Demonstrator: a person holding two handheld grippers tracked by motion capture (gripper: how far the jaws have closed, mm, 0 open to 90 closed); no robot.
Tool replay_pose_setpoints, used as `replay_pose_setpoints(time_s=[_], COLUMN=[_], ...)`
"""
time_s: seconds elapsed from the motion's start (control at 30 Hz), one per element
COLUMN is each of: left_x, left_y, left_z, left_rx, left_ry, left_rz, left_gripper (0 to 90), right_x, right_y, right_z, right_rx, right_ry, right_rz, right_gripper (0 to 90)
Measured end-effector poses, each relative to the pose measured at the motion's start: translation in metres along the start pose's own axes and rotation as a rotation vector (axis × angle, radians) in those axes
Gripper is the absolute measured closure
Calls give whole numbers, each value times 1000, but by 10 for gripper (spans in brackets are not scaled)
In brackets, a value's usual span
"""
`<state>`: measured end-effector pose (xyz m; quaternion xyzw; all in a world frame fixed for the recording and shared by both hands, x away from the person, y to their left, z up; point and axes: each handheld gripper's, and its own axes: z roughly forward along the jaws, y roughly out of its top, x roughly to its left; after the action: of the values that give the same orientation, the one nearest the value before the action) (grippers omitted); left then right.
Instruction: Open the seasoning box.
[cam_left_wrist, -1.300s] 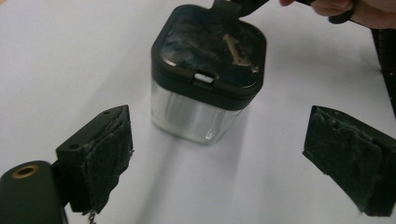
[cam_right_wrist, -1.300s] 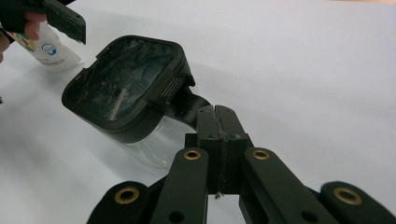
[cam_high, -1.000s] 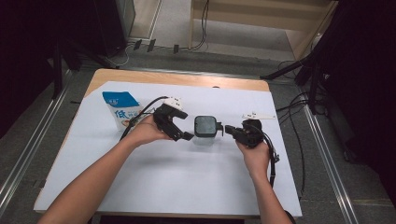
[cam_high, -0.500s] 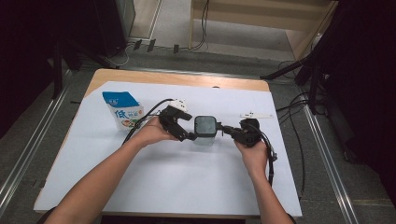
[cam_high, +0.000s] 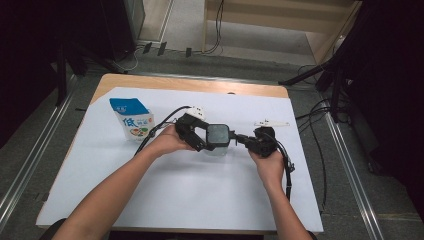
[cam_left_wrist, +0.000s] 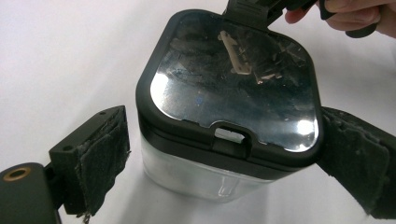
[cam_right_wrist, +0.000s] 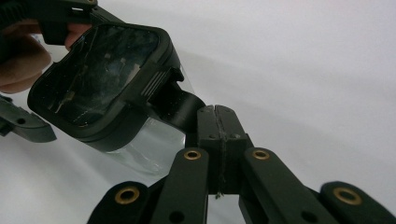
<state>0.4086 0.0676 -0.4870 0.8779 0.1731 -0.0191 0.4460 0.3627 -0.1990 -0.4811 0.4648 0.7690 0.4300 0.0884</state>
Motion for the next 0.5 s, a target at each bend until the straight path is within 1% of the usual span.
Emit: replay_pose_setpoints(time_s=[0.03, 0.13, 0.17, 0.27, 0.43, 0.5], left_x=[0, 0, 0, -1, -4, -4], left_y=[-1, -1, -1, -1, 1, 1], left_z=[1, 1, 2, 1, -2, -4], left_rx=[0, 0, -2, -1, 16, 17], left_ry=[8, -7, -1, 3, 25, 23], left_rz=[7, 18, 20, 24, 46, 50], left_gripper=[72, 110, 111, 117, 127, 129], right_x=[2, 2, 2, 2, 3, 4], right_y=[0, 0, 0, 0, 0, 0], right_z=[1, 2, 2, 2, 2, 3], right_rx=[0, 1, 1, 0, 1, 0], right_ry=[4, 5, 6, 5, 6, 12], right_rz=[-3, -4, 1, -5, 2, -6], right_gripper=[900, 900, 900, 900, 900, 900])
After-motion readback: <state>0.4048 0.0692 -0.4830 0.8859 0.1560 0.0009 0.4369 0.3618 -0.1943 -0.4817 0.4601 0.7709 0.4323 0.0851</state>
